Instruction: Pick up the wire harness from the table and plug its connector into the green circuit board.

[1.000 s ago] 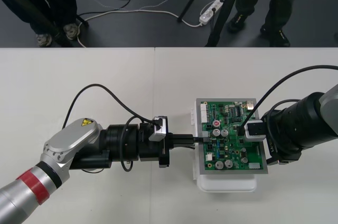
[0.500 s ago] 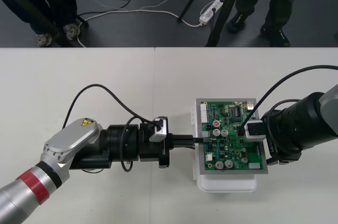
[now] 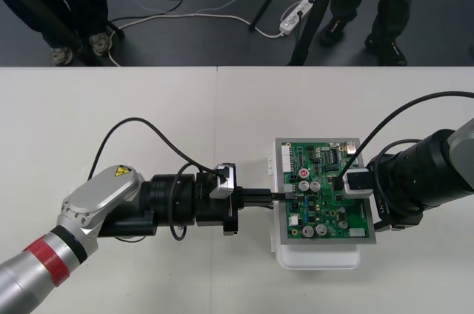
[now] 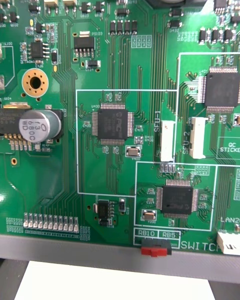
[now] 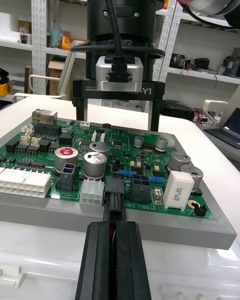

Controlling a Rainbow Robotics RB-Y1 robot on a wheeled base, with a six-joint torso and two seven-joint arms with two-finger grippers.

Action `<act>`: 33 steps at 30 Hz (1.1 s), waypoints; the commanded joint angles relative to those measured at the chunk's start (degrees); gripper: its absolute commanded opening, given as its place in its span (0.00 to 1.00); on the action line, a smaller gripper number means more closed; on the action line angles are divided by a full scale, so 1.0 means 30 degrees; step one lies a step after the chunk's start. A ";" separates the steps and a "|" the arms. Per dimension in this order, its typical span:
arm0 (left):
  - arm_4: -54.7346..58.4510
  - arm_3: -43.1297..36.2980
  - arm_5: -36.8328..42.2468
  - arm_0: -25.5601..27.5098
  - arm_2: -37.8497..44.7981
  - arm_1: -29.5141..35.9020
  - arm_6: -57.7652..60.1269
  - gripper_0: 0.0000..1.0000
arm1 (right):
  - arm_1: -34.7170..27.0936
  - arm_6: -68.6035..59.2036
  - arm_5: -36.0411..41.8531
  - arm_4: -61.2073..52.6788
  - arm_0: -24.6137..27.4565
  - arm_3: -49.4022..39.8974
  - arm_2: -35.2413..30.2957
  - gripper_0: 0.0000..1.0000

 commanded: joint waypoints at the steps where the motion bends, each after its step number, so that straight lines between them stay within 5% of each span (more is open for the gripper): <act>1: -0.0050 -0.0899 0.0131 -0.0802 -0.0662 -0.1318 -0.1014 0.00 | 0.0419 -0.0821 0.0076 -0.0623 -0.0582 -0.0555 -0.0398 1.00; 33: -0.1222 -0.1808 0.0746 -0.0773 -0.0692 -0.1729 -0.2010 0.00 | 0.0448 -0.1231 0.0076 -0.0711 -0.0582 -0.0555 -0.0427 1.00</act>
